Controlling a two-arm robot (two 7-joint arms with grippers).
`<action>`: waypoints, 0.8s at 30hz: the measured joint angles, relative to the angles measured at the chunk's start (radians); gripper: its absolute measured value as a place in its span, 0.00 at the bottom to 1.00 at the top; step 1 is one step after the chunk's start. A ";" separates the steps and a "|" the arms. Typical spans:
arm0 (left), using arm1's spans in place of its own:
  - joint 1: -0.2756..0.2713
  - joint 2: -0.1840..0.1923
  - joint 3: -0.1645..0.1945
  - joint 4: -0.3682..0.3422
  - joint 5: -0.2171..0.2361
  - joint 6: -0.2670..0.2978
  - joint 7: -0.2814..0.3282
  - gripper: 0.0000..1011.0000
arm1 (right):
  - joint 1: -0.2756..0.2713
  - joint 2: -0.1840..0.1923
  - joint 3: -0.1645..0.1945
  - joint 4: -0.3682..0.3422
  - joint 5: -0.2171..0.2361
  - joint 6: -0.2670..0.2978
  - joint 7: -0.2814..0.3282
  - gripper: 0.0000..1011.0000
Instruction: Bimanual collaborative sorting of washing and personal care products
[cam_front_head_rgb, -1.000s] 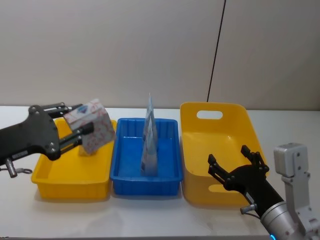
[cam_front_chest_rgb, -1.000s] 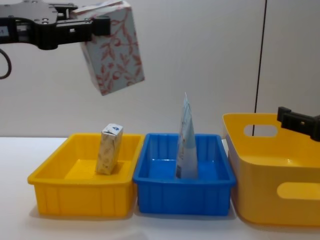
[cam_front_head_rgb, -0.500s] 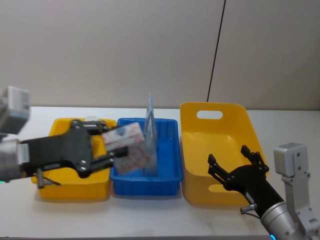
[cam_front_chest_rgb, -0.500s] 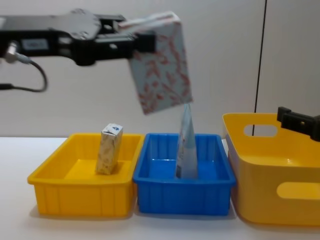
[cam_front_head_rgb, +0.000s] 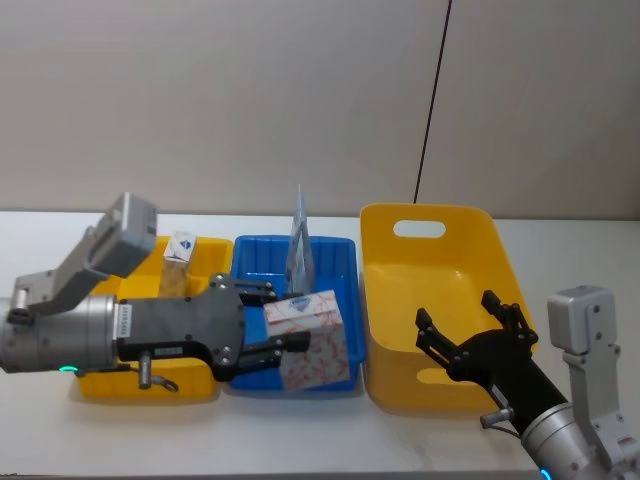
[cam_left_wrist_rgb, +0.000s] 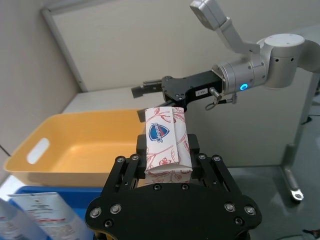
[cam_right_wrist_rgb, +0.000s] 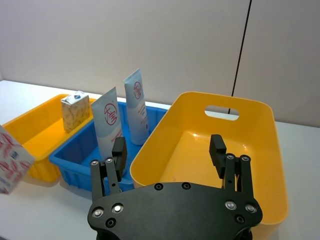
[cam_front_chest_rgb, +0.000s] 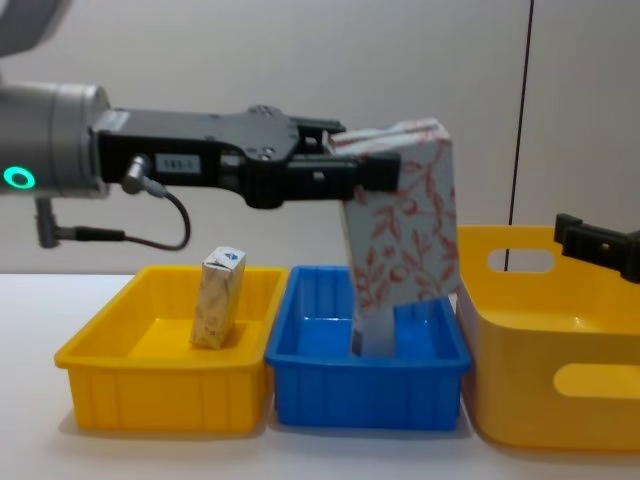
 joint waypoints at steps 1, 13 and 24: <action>-0.009 -0.007 0.009 0.014 0.001 0.004 -0.007 0.41 | 0.000 0.000 0.000 0.000 0.000 0.000 0.000 0.99; -0.051 -0.033 0.056 0.080 0.000 0.021 -0.045 0.41 | 0.000 0.000 0.000 0.000 0.000 0.000 0.000 0.99; -0.041 -0.007 0.067 0.053 -0.012 0.043 -0.048 0.41 | 0.000 0.000 0.000 0.000 0.000 0.000 0.000 0.99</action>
